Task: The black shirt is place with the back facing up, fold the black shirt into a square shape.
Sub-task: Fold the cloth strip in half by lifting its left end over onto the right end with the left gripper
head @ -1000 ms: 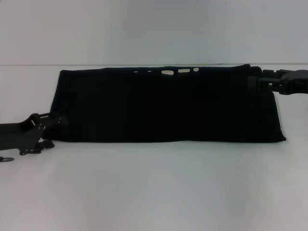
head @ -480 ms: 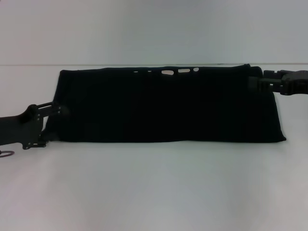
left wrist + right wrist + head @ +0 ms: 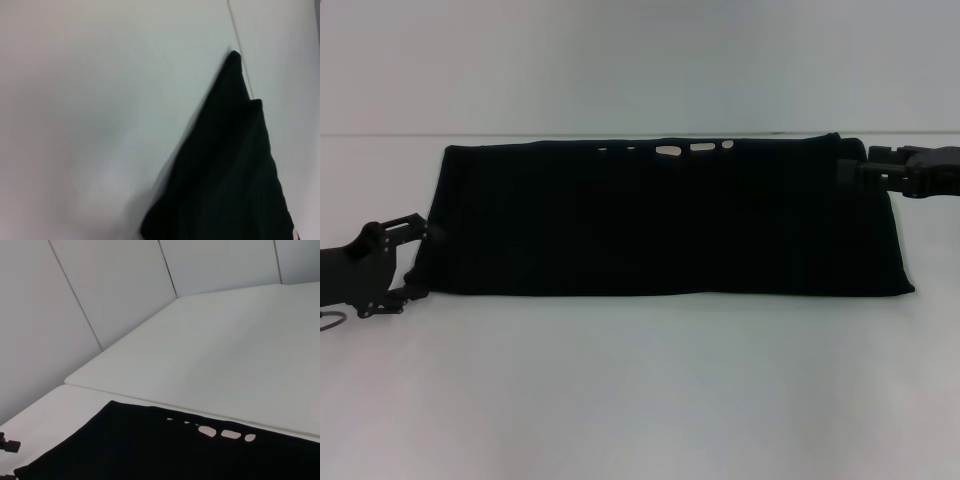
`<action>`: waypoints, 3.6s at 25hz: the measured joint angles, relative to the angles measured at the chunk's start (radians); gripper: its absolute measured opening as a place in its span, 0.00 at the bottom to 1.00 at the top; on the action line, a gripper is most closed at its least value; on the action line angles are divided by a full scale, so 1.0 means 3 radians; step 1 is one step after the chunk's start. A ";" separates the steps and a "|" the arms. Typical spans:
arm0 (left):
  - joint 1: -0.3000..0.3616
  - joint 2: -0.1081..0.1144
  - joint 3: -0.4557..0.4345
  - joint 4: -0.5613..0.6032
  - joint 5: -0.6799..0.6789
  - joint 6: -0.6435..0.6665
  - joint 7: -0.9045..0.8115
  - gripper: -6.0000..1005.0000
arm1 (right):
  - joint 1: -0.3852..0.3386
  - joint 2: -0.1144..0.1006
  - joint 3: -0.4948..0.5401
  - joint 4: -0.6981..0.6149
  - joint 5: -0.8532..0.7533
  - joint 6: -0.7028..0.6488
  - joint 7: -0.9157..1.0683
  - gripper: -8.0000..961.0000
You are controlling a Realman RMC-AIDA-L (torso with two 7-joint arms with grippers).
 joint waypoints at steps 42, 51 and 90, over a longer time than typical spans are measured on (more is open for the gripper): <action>-0.0164 -0.0013 0.0085 -0.0148 -0.0029 -0.0455 0.0236 0.89 | -0.0019 -0.0005 0.0010 -0.0035 0.0010 -0.0019 0.0057 0.81; -0.0139 -0.0005 0.0148 -0.0124 -0.0033 -0.0379 0.0345 0.89 | -0.0024 -0.0005 0.0010 -0.0036 0.0010 -0.0019 0.0057 0.81; -0.0026 -0.0007 0.0203 -0.0018 -0.0013 -0.0253 0.0779 0.03 | -0.0035 0.0008 0.0010 -0.0041 0.0045 0.0004 0.0057 0.81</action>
